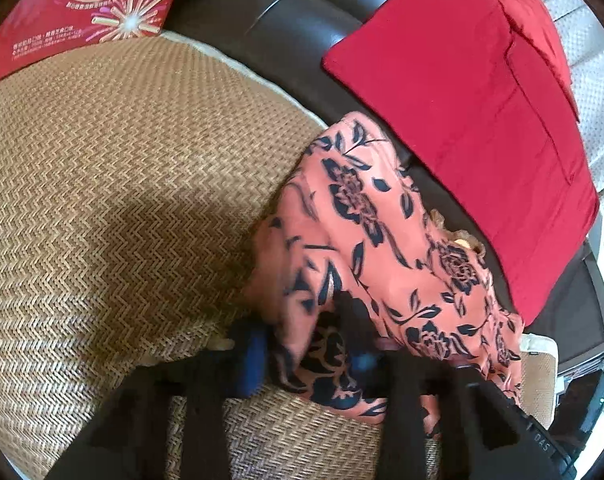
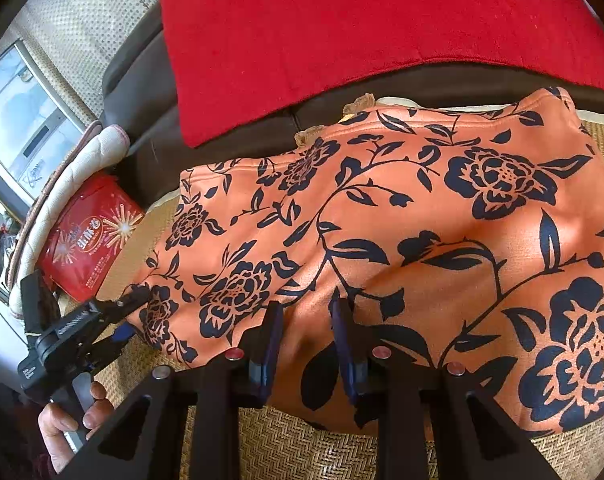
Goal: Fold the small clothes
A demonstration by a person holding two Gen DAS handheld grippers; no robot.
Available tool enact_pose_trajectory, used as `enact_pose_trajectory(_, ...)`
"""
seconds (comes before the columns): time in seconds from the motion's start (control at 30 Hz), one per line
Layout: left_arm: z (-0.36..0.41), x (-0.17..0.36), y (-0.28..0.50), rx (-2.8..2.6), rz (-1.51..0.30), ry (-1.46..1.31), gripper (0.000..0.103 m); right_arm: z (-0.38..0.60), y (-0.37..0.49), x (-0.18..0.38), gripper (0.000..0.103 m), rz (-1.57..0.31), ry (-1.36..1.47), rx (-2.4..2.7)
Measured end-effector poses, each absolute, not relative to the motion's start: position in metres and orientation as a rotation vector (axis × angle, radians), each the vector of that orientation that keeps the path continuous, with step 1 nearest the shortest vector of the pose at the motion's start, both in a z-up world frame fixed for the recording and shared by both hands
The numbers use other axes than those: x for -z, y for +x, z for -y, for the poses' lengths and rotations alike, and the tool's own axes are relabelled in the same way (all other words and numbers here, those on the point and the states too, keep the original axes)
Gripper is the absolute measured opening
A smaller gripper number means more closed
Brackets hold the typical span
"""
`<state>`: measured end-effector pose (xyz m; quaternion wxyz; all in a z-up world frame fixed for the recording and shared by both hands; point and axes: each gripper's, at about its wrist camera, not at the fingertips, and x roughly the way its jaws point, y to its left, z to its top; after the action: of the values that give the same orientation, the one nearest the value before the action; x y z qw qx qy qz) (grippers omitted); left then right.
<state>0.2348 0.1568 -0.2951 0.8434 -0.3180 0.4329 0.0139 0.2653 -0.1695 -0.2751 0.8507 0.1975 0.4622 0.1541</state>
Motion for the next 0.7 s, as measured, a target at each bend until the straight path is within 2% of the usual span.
enact_pose_trajectory(0.07,-0.159,0.295,0.235,-0.018,-0.898,-0.694,0.022,0.170,0.265,0.275,0.028,-0.975,0.421,-0.333)
enact_pose_trajectory(0.37,-0.127,0.236,0.226,0.087,-0.740,-0.484,0.015,0.187,0.260,0.267,0.028,-0.951,0.464,-0.370)
enact_pose_trajectory(0.7,0.018,0.181,0.209,0.321,-0.601,-0.065,0.012,0.251,0.264,0.248,0.029,-0.829,0.591,-0.352)
